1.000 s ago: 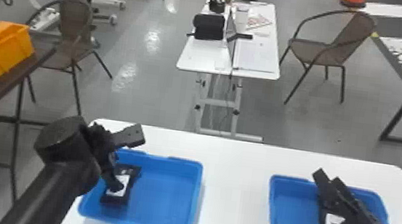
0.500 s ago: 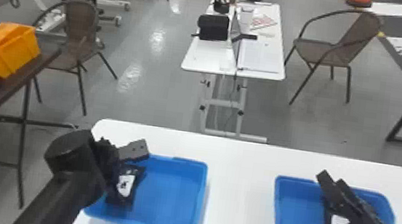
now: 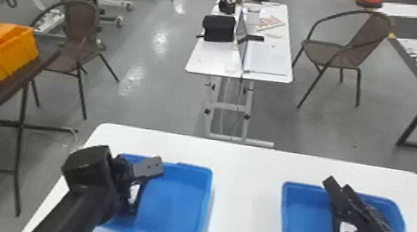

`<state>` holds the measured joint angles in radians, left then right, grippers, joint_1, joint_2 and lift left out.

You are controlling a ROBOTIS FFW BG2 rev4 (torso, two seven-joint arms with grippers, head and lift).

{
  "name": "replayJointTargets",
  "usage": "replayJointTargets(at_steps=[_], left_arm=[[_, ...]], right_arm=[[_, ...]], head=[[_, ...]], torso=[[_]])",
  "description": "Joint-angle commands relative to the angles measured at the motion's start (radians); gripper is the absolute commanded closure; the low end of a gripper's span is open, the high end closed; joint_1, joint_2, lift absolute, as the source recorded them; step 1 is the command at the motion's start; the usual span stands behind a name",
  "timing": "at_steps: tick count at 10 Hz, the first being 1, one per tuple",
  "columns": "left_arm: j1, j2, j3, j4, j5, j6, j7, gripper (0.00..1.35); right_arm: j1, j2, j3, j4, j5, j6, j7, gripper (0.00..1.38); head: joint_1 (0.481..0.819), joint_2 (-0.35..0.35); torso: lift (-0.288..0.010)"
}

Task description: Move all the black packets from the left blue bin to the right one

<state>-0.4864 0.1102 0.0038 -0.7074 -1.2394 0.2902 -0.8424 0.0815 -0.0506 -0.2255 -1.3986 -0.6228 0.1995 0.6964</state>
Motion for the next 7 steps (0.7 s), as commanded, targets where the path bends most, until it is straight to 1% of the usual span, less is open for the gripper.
replayJointTargets(at_steps=[1, 2, 3, 4, 5, 6, 7], left_arm=[[0.003, -0.003, 0.012, 0.028, 0.003, 0.023, 0.000, 0.57], [0.015, -0.004, 0.044, 0.028, 0.021, 0.021, -0.009, 0.97], [0.014, -0.003, 0.053, 0.025, 0.040, 0.024, -0.029, 1.22], [0.005, -0.001, 0.082, 0.019, 0.049, 0.038, -0.095, 1.21], [0.042, 0.006, 0.084, -0.073, 0.061, 0.040, -0.138, 1.21], [0.117, 0.008, 0.094, -0.233, 0.087, 0.040, -0.167, 1.21], [0.201, 0.003, 0.108, -0.403, 0.129, 0.032, -0.184, 1.21]], right_arm=[[0.001, 0.000, 0.000, 0.001, 0.000, 0.003, 0.005, 0.33], [0.003, 0.002, 0.000, 0.001, -0.002, 0.003, 0.006, 0.33], [0.007, 0.002, 0.000, -0.002, -0.009, 0.003, 0.006, 0.33], [0.007, 0.003, 0.000, 0.001, -0.009, 0.006, 0.006, 0.33], [0.007, 0.008, 0.000, 0.001, -0.014, 0.006, 0.006, 0.33], [0.007, 0.009, 0.000, 0.003, -0.014, 0.006, 0.008, 0.33], [0.007, 0.012, 0.000, 0.004, -0.014, 0.006, 0.009, 0.33]], head=[[0.695, 0.102], [0.695, 0.103], [0.695, 0.108], [0.695, 0.111], [0.695, 0.112], [0.695, 0.119], [0.695, 0.117]], torso=[[0.000], [0.000], [0.000], [0.000], [0.000], [0.000], [0.000]])
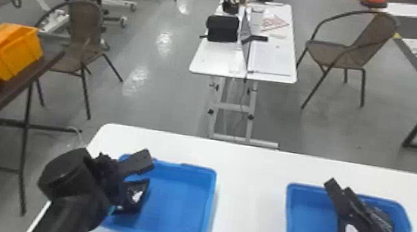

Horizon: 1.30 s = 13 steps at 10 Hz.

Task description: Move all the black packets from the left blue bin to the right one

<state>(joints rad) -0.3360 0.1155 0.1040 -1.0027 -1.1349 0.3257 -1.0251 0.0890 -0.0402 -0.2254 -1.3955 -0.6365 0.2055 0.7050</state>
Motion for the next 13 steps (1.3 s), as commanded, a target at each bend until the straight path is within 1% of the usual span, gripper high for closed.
replayJointTargets(at_steps=[1, 2, 3, 4, 5, 6, 7, 8, 9, 10, 11, 12, 13], left_arm=[[0.123, -0.017, 0.025, -0.260, 0.063, -0.020, -0.010, 1.21], [0.163, -0.039, 0.040, -0.350, 0.075, -0.037, -0.029, 1.21], [0.189, -0.063, 0.045, -0.415, 0.087, -0.079, -0.049, 1.21], [0.219, -0.089, 0.042, -0.510, 0.116, -0.145, -0.023, 1.21], [0.215, -0.096, 0.031, -0.534, 0.233, -0.243, 0.013, 1.21], [0.193, -0.094, 0.016, -0.516, 0.343, -0.267, 0.054, 1.21], [0.146, -0.094, -0.004, -0.438, 0.448, -0.301, 0.056, 1.21], [0.078, -0.085, -0.044, -0.317, 0.572, -0.341, 0.056, 1.21], [0.006, -0.079, -0.104, -0.197, 0.644, -0.369, 0.054, 1.21], [-0.083, -0.076, -0.194, -0.062, 0.705, -0.402, 0.048, 1.21], [-0.141, -0.088, -0.251, 0.013, 0.710, -0.416, 0.043, 1.21], [-0.193, -0.117, -0.262, 0.095, 0.707, -0.452, 0.010, 1.21], [-0.230, -0.118, -0.296, 0.138, 0.708, -0.458, -0.001, 1.21]], right_arm=[[0.005, 0.002, 0.000, 0.001, 0.000, 0.000, 0.001, 0.33], [0.006, 0.002, 0.000, 0.001, 0.000, 0.000, 0.001, 0.33], [0.005, 0.002, 0.000, 0.001, 0.000, 0.002, 0.004, 0.33], [0.000, 0.002, 0.001, -0.002, 0.000, 0.005, 0.010, 0.33], [-0.008, -0.003, 0.001, -0.005, 0.001, 0.012, 0.027, 0.33], [-0.025, -0.007, 0.014, -0.002, 0.009, 0.021, 0.048, 0.33], [-0.043, -0.015, 0.029, -0.005, 0.009, 0.023, 0.064, 0.33], [-0.064, -0.023, 0.048, -0.005, 0.009, 0.025, 0.076, 0.33], [-0.086, -0.030, 0.064, -0.007, 0.012, 0.026, 0.077, 0.34], [-0.123, -0.032, 0.069, -0.002, 0.055, 0.026, 0.090, 0.36], [-0.163, -0.032, 0.074, 0.016, 0.089, 0.026, 0.108, 0.35], [-0.190, -0.030, 0.086, 0.032, 0.090, 0.025, 0.111, 0.33], [-0.210, -0.030, 0.101, 0.043, 0.098, 0.025, 0.113, 0.29]], head=[[0.695, 0.108], [0.695, 0.103], [0.695, 0.089], [0.695, 0.070], [0.695, 0.048], [0.695, 0.031], [0.695, -0.001], [0.695, -0.024], [0.695, -0.049], [0.695, -0.075], [0.695, -0.108], [0.695, -0.122], [0.695, -0.144]], torso=[[0.000], [0.000], [0.000], [0.000], [0.000], [0.000], [0.000], [0.000], [0.000], [0.000], [0.000], [0.000], [0.000]])
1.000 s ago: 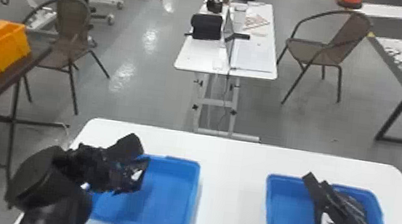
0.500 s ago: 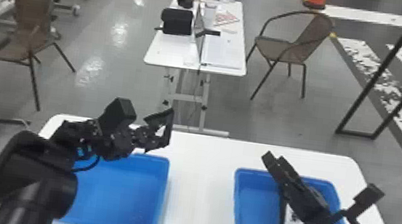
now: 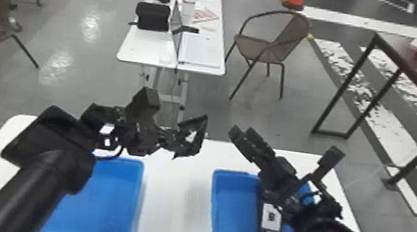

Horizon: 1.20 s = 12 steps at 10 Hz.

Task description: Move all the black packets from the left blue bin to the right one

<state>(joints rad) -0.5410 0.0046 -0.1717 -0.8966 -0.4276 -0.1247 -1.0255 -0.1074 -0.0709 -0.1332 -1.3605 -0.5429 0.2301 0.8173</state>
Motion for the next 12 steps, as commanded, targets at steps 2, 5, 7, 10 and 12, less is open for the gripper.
replayJointTargets(at_steps=[2, 5, 7, 10, 12], left_arm=[[-0.076, -0.007, -0.106, 0.071, 0.017, -0.013, -0.008, 1.21], [-0.094, -0.007, -0.198, 0.090, 0.084, -0.009, -0.013, 1.21], [-0.103, -0.007, -0.230, 0.090, 0.092, -0.009, -0.013, 1.21], [-0.111, -0.007, -0.256, 0.090, 0.093, -0.012, -0.012, 1.21], [-0.111, -0.007, -0.253, 0.088, 0.092, -0.016, -0.012, 1.21]], right_arm=[[-0.064, 0.000, 0.015, 0.041, 0.069, -0.014, 0.000, 0.11], [-0.132, 0.000, 0.024, 0.139, 0.132, -0.041, 0.000, 0.06], [-0.153, -0.006, 0.046, 0.195, 0.159, -0.037, 0.000, 0.09], [-0.166, -0.009, 0.047, 0.216, 0.198, -0.012, -0.001, 1.04], [-0.156, -0.012, 0.043, 0.210, 0.202, -0.041, -0.007, 1.28]], head=[[0.695, -0.159], [0.695, -0.179], [0.695, -0.190], [0.695, -0.192], [0.695, -0.197]], torso=[[0.000], [0.000], [0.000], [0.000], [0.000]])
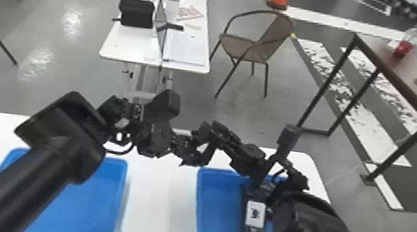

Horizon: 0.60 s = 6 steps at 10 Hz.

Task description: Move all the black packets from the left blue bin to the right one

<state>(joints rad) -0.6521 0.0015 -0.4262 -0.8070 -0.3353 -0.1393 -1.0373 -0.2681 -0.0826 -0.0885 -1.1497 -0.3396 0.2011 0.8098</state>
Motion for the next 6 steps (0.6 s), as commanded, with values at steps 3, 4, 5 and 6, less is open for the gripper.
replayJointTargets(at_steps=[3, 4, 5, 6], left_arm=[[0.002, -0.004, 0.017, -0.001, -0.005, -0.026, 0.017, 1.13], [0.011, -0.004, 0.032, -0.001, -0.004, -0.031, 0.029, 0.80], [0.023, -0.004, 0.052, -0.003, -0.005, -0.002, 0.039, 0.43], [0.046, -0.004, 0.090, -0.014, -0.002, 0.027, 0.037, 0.16]], right_arm=[[0.021, 0.003, 0.000, 0.016, -0.090, -0.069, 0.000, 1.28], [0.018, 0.003, -0.005, 0.034, -0.128, -0.094, -0.003, 1.28], [0.017, 0.003, -0.031, 0.038, -0.131, -0.101, -0.004, 1.28], [0.015, 0.003, -0.059, 0.039, -0.130, -0.106, -0.012, 1.28]], head=[[0.695, -0.203], [0.695, -0.204], [0.695, -0.205], [0.695, -0.209]], torso=[[0.000], [0.000], [0.000], [0.000]])
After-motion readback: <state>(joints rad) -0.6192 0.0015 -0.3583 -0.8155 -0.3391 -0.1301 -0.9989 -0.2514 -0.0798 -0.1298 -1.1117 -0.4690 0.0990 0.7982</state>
